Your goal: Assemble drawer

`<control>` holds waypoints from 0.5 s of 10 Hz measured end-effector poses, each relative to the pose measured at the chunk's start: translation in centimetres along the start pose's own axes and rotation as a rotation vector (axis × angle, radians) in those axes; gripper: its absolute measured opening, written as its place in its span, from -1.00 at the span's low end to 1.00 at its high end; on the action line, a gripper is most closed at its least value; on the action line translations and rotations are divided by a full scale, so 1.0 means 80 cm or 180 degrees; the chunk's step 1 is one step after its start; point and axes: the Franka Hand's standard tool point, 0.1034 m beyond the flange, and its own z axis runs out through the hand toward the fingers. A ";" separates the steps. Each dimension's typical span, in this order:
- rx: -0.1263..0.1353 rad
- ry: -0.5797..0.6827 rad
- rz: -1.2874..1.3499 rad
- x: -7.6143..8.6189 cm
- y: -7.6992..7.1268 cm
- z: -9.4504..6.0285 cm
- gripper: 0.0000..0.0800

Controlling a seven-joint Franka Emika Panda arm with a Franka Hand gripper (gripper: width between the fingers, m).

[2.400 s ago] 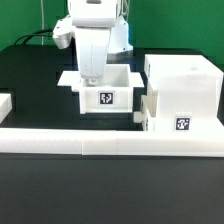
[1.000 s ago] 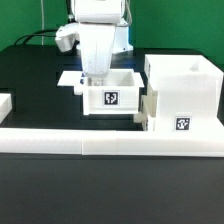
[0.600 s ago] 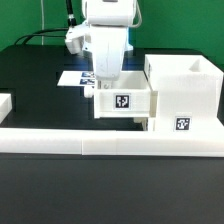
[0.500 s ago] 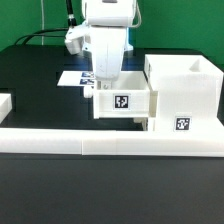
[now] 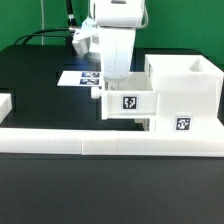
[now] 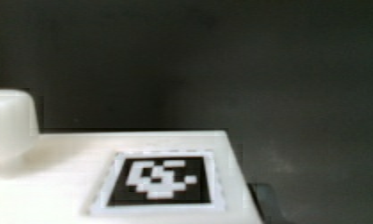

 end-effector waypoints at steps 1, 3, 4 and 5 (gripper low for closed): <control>0.0000 0.0000 0.0000 0.000 0.000 0.000 -0.89; 0.0002 0.0000 0.0003 -0.001 -0.001 0.001 -0.89; 0.0002 -0.0001 0.0005 -0.001 -0.001 0.001 -0.89; 0.0002 -0.0001 0.0002 -0.001 -0.001 0.001 -0.89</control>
Offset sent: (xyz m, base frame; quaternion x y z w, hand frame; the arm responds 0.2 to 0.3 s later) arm 0.0000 0.0000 0.0000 0.0000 0.0000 0.0000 1.0000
